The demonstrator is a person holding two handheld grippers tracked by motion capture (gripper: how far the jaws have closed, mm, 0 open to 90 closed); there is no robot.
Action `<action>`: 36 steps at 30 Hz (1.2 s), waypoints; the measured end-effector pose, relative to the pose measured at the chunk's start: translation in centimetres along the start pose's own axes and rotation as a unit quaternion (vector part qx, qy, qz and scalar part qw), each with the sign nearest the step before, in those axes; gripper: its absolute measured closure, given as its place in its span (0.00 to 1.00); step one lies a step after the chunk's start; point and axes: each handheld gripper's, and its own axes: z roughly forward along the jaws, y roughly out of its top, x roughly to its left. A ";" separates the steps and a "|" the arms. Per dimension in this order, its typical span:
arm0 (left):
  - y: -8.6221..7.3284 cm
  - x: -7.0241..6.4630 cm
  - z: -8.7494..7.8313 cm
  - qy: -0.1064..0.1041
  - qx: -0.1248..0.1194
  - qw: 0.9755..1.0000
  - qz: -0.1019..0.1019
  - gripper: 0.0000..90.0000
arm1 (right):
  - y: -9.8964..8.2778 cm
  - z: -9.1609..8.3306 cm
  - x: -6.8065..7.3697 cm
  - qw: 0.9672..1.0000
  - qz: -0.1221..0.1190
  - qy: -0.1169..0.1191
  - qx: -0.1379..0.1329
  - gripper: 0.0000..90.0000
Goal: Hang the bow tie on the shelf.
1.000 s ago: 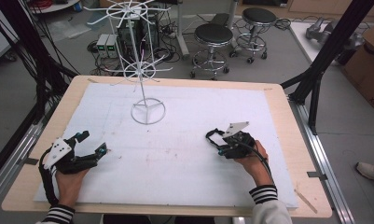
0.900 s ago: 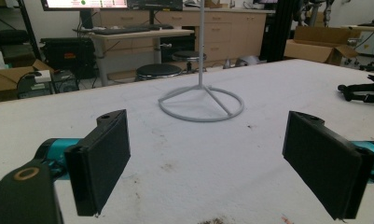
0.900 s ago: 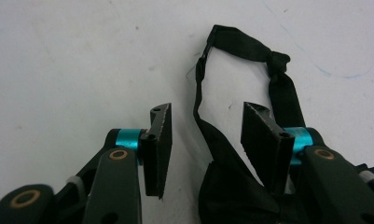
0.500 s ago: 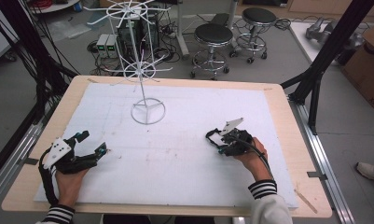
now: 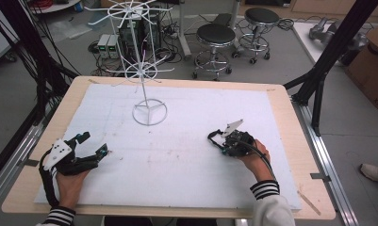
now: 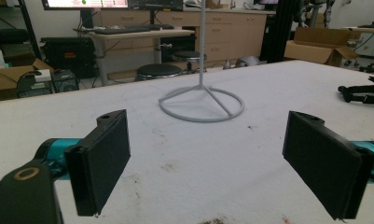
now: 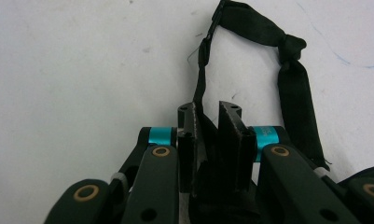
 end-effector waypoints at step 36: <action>0.0 0.0 0.0 0.000 0.000 1.000 0.001 0.17 | 0.4 -1.4 0.2 0.997 0.031 0.004 -0.070 0.99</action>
